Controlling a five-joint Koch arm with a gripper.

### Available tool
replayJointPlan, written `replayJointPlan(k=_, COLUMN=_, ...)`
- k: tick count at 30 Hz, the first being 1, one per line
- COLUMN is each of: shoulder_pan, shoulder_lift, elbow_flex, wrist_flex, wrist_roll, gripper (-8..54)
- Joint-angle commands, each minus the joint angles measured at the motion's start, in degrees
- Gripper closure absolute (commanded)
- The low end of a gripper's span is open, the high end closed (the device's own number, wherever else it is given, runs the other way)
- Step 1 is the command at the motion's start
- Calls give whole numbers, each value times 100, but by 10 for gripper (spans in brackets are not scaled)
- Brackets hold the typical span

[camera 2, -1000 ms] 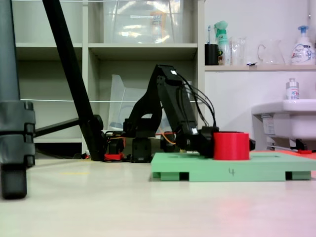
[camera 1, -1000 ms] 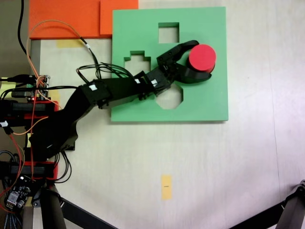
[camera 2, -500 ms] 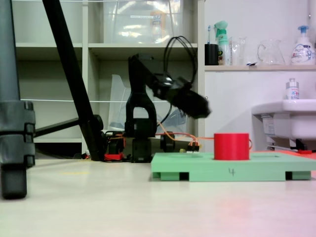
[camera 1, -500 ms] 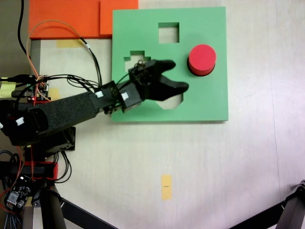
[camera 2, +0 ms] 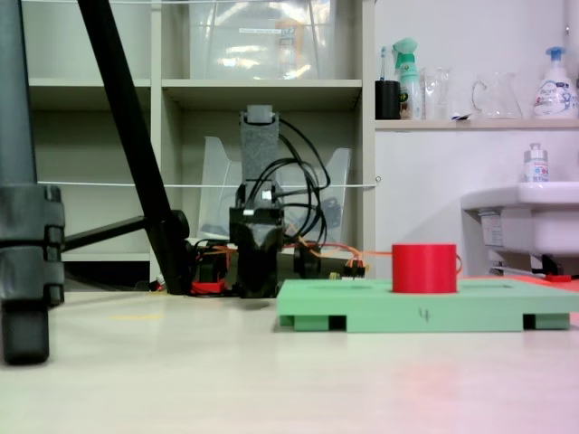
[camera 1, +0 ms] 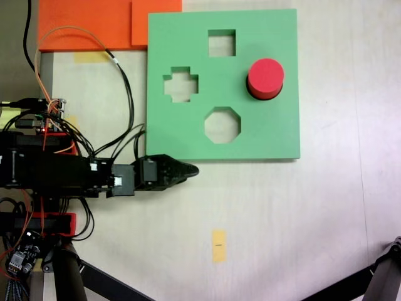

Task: Put the cylinder block into the corresponding hole

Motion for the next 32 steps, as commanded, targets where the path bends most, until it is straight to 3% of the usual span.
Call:
replayJointPlan(k=1, shoulder_pan=-97, shoulder_lift=650, elbow_flex=360, wrist_flex=-360, wrist_roll=-9, gripper=153)
replayJointPlan(k=4, shoulder_pan=-185, shoulder_lift=1793, elbow_flex=615, wrist_flex=1371, wrist_roll=53, gripper=148)
replayJointPlan(k=8, shoulder_pan=-193, shoulder_lift=1872, elbow_flex=606, wrist_flex=2637, wrist_roll=53, gripper=123)
replayJointPlan(k=32, shoulder_pan=-193, shoulder_lift=1863, elbow_flex=589, wrist_flex=2619, wrist_roll=62, gripper=105)
